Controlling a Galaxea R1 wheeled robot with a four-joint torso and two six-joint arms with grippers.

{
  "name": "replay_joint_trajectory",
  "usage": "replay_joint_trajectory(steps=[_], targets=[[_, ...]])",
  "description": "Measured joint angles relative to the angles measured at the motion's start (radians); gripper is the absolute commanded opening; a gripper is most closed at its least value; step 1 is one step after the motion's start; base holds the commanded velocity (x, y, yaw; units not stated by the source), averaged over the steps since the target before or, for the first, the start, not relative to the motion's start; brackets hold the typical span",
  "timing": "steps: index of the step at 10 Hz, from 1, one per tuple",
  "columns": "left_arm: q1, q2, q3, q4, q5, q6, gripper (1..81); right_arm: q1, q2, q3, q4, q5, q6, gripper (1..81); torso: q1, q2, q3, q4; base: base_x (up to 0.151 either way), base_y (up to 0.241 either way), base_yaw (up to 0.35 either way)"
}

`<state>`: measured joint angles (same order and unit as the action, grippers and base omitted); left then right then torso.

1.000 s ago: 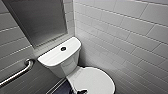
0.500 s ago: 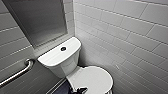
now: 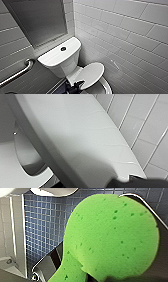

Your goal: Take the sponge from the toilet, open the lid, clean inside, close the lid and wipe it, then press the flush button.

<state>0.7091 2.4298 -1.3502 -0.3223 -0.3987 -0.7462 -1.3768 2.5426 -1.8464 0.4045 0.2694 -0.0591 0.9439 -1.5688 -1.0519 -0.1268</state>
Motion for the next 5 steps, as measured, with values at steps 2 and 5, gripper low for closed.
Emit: replay_joint_trajectory(steps=[2,5], targets=[[-0.020,-0.051,0.034,-0.035,-0.056,-0.008,81.1,0.000,0.000,0.000,0.001,0.000,0.000,1.0,0.000,0.000,0.000,0.000,0.000,0.000,0.000],[-0.071,-0.156,0.078,-0.149,-0.200,-0.018,81.1,0.000,0.000,0.000,0.002,0.000,0.000,1.0,0.000,0.000,0.000,0.000,0.000,0.000,0.000]])
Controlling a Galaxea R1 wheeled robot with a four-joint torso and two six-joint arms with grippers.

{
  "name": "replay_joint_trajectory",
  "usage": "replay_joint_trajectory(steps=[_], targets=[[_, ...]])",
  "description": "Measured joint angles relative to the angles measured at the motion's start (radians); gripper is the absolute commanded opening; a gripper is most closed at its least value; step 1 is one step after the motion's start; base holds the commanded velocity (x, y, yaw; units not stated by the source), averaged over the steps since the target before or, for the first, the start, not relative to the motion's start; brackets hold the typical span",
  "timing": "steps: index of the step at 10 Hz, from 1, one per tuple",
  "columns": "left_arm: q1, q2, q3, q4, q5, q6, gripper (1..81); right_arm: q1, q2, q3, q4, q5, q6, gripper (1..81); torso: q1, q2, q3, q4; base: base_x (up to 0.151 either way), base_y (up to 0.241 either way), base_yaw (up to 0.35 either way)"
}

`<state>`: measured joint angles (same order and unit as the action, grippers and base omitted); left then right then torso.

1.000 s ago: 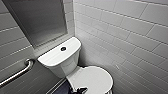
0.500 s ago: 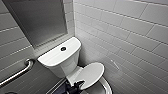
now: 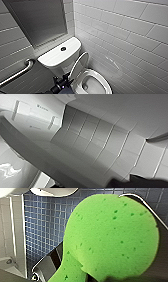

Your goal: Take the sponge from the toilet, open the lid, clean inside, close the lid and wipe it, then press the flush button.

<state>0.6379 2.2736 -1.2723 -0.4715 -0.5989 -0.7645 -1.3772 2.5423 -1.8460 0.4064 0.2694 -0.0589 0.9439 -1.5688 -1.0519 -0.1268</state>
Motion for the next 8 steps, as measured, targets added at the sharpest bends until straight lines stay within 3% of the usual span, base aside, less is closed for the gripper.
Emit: replay_joint_trajectory(steps=[5,8], targets=[[-0.002,-0.046,0.018,-0.167,-0.039,0.005,81.1,-0.005,0.000,0.001,0.000,0.013,0.000,1.0,0.000,0.000,0.000,0.000,0.000,0.000,0.000],[0.003,-0.079,0.023,-0.205,-0.055,0.004,81.1,-0.005,0.000,0.001,0.000,0.017,0.000,1.0,0.000,0.000,0.000,0.000,0.000,0.000,0.000]])
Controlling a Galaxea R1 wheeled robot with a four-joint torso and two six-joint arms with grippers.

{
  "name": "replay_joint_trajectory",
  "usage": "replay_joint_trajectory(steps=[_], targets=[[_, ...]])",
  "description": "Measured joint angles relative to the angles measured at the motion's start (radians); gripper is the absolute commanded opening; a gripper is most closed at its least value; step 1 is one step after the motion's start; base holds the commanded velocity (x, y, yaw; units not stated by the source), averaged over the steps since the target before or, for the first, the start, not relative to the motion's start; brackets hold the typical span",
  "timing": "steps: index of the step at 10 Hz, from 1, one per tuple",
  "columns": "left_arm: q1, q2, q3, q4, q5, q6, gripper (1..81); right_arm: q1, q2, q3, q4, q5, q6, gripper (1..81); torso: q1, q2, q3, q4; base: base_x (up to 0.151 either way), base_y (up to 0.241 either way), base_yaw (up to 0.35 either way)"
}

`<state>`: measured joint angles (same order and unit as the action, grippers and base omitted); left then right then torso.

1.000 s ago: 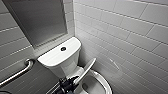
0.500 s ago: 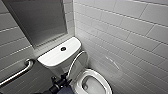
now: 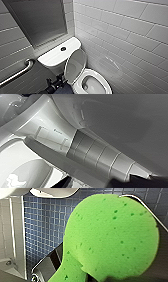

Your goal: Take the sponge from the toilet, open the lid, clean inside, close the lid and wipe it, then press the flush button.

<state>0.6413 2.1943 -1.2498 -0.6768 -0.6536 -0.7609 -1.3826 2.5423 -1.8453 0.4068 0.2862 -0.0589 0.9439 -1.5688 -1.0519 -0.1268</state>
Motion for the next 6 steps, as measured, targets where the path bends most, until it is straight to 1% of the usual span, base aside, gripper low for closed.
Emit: replay_joint_trajectory(steps=[2,4,5,6], targets=[[0.017,-0.027,0.004,-0.009,-0.023,-0.003,81.1,0.000,0.000,0.000,0.000,0.001,0.000,1.0,0.000,0.000,0.000,0.000,0.000,0.000,0.000],[0.019,-0.033,0.005,-0.006,-0.023,-0.001,81.1,0.000,0.000,0.000,0.000,0.001,0.000,1.0,0.000,0.000,0.000,0.000,0.000,0.000,0.000],[0.020,-0.033,0.005,0.023,-0.011,0.000,81.1,0.000,0.000,0.000,0.000,0.001,0.000,1.0,0.000,0.000,0.000,0.000,0.000,0.000,0.000],[0.022,-0.035,0.002,0.089,0.029,-0.001,81.1,0.000,0.000,0.000,0.000,0.001,0.000,1.0,0.000,0.000,0.000,0.000,0.000,0.000,0.000]])
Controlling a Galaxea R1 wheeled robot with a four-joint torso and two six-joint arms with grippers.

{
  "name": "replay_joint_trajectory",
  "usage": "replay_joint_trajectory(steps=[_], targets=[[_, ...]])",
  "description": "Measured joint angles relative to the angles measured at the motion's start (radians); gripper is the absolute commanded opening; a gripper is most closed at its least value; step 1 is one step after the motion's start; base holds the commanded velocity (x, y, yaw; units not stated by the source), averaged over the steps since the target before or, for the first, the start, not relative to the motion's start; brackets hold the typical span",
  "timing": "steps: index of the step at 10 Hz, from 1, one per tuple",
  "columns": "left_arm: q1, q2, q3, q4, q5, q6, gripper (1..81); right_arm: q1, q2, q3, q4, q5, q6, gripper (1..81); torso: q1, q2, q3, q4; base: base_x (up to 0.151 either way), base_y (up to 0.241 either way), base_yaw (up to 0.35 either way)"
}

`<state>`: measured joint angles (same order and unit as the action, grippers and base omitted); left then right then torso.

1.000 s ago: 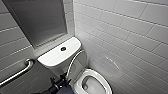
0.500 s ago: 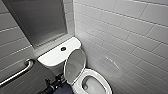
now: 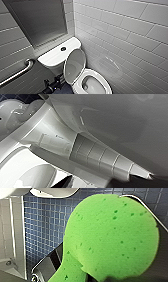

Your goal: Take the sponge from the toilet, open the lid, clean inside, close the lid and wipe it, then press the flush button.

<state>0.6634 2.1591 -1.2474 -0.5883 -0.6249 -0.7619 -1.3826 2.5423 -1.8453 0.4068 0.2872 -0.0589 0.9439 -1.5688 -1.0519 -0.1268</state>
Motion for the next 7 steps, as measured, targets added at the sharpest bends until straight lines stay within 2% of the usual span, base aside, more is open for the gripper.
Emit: replay_joint_trajectory(steps=[1,3,5,7], targets=[[0.009,-0.007,-0.012,0.102,0.067,0.003,81.1,0.000,0.000,0.000,0.000,0.000,0.000,1.0,0.000,0.000,0.000,0.000,0.000,0.000,0.000],[0.061,-0.036,-0.024,0.239,0.143,0.006,81.1,0.000,0.000,0.006,0.000,0.000,0.000,1.0,0.000,0.000,0.000,0.000,0.000,0.000,0.000],[0.087,-0.110,-0.056,0.268,0.164,0.009,81.1,0.000,0.000,0.020,-0.001,-0.001,0.000,1.0,0.000,0.000,0.000,0.000,0.000,0.000,0.000],[0.090,-0.086,-0.071,0.266,0.179,0.004,81.1,-0.004,0.000,0.017,0.000,0.001,0.000,1.0,0.000,0.000,0.000,0.000,0.000,0.000,0.000]])
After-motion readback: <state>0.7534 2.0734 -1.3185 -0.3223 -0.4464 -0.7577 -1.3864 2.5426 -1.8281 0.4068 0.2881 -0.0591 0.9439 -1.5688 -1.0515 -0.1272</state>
